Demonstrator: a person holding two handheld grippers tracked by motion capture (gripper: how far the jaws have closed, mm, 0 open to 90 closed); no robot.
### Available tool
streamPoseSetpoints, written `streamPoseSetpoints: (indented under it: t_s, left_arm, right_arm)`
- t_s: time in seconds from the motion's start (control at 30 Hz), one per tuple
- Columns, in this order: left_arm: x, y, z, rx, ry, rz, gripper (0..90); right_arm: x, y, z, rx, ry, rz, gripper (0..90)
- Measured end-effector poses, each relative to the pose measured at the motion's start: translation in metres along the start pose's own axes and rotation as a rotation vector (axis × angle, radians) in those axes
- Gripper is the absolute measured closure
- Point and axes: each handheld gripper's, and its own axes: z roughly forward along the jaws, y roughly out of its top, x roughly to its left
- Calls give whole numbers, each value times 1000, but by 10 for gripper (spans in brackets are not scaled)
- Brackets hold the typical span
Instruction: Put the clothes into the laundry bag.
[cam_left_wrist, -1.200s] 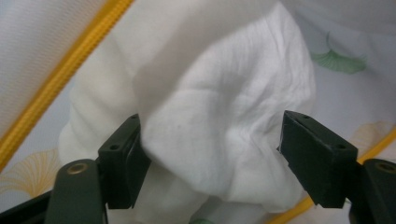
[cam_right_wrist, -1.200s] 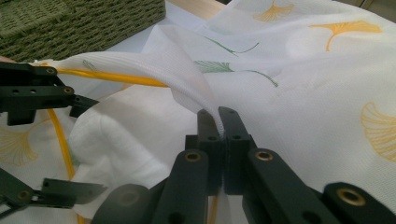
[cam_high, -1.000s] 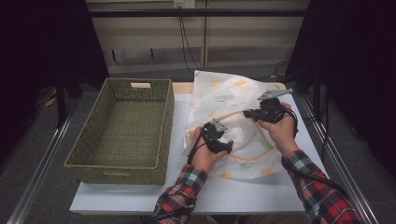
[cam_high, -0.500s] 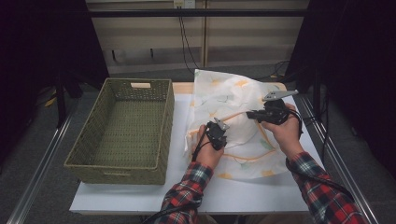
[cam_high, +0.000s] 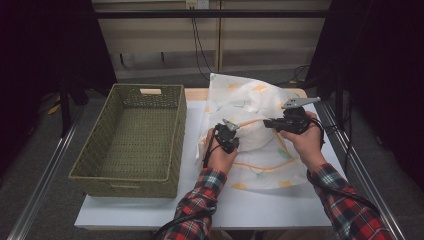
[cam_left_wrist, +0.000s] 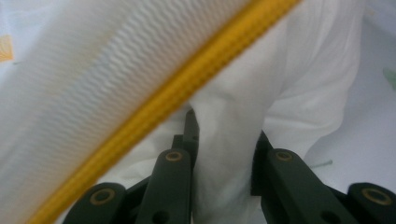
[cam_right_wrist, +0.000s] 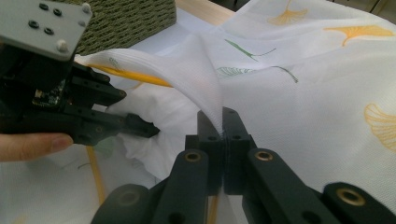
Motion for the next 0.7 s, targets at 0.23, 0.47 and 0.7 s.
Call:
streamPoseSetpoints:
  t_s: [0.23,0.47,0.7]
  left_arm:
    - [11,12,-12,-91,40,-22,784]
    - [19,9,-2,-71,83,1,774]
    - [22,1,9,-68,90,-47,696]
  right_arm:
    - [0,0,1,0,12,-7,892]
    - [1,0,0,9,28,-11,893]
    - [4,0,4,33,42,-20,892]
